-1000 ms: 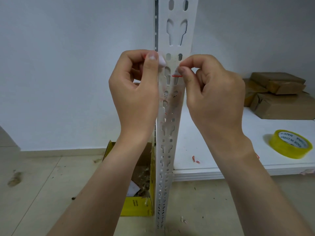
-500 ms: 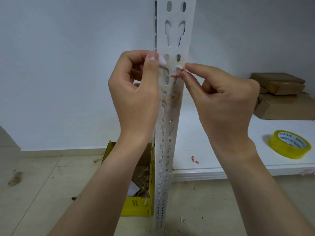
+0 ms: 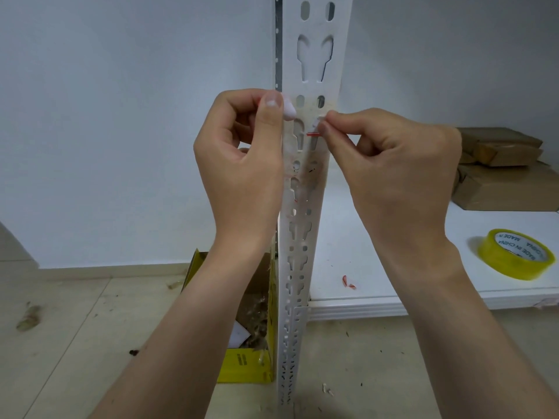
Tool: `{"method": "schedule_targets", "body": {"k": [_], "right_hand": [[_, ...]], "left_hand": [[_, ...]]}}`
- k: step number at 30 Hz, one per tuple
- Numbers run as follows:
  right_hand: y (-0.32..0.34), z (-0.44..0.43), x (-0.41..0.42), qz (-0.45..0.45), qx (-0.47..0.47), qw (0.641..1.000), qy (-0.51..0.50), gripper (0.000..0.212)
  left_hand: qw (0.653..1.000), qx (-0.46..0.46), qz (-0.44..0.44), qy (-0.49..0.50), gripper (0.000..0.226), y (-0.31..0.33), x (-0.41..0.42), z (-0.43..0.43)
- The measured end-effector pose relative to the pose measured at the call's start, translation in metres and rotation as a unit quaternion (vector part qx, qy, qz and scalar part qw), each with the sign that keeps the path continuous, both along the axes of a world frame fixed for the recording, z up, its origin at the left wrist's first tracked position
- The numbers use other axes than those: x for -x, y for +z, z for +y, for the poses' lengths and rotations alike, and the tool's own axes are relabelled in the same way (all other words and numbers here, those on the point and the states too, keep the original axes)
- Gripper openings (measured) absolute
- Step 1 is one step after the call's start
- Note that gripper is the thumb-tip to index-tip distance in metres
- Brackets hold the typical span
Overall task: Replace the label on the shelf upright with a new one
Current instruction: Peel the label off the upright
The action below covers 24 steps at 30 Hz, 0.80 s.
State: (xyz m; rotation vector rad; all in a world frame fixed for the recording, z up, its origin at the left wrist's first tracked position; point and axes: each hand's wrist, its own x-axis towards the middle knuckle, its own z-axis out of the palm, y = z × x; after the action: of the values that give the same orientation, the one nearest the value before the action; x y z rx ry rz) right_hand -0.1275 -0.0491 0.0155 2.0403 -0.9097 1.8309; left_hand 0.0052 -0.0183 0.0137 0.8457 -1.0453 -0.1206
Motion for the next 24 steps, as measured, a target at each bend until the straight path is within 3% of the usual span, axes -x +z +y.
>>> {"method": "schedule_targets", "body": {"k": [24], "right_hand": [[0.0036, 0.0072, -0.0094, 0.002, -0.071, 0.996, -0.054, 0.014]], "left_hand": [[1.0, -0.013, 0.016, -0.013, 0.015, -0.001, 0.0057, -0.0013]]}}
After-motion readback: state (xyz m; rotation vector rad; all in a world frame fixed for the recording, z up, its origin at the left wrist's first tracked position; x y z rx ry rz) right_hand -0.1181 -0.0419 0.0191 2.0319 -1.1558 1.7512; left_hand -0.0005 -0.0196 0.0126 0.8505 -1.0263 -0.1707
